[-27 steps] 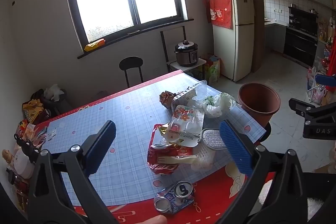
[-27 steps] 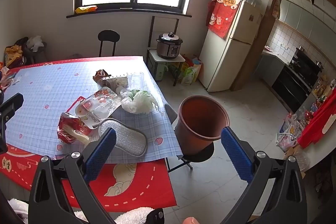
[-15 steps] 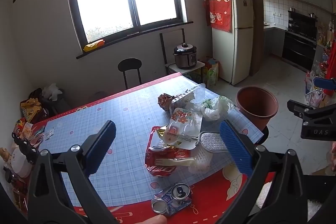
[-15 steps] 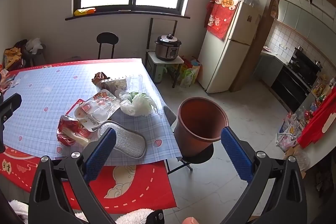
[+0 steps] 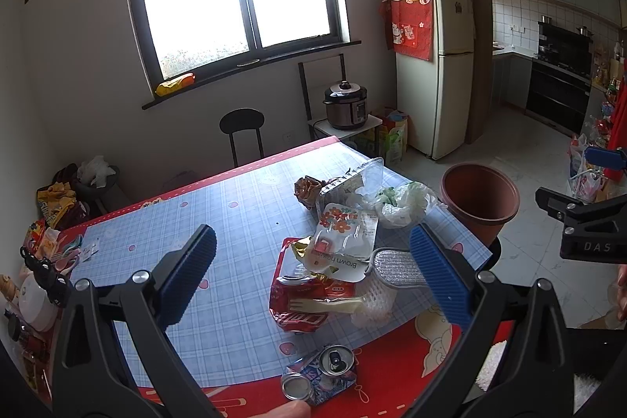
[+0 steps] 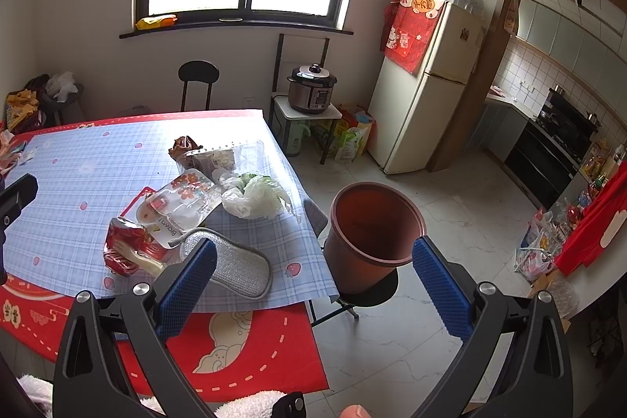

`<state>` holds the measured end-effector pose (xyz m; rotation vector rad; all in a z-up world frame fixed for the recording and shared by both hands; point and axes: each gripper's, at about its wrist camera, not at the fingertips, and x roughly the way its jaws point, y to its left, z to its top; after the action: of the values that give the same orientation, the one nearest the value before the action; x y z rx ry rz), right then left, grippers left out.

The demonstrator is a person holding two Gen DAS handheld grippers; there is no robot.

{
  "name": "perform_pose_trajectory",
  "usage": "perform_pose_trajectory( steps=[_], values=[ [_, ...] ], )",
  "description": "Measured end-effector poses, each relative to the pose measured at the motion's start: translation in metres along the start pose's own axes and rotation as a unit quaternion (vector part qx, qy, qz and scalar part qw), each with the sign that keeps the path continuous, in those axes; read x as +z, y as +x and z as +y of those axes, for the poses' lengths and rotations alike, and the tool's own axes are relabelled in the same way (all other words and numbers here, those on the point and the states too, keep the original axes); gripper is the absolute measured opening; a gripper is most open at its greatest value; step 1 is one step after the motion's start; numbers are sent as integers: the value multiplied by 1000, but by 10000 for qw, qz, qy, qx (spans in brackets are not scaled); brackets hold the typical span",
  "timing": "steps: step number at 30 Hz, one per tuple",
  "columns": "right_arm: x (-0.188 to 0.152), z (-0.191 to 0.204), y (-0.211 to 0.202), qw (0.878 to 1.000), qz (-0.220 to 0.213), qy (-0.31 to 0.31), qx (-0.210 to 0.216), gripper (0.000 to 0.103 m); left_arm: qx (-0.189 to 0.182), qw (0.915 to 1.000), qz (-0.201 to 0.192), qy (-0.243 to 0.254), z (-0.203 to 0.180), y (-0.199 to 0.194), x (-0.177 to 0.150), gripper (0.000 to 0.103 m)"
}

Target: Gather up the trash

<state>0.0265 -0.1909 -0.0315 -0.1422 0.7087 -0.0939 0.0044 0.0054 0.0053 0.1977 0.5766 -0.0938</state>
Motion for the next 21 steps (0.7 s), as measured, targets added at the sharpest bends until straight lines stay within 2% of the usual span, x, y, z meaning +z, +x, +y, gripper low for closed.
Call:
perform_pose_trajectory(
  steps=[21],
  values=[
    [7, -6, 3, 10000, 3, 1, -2, 98, 2, 10000, -4, -5, 1, 1, 0, 98]
  ],
)
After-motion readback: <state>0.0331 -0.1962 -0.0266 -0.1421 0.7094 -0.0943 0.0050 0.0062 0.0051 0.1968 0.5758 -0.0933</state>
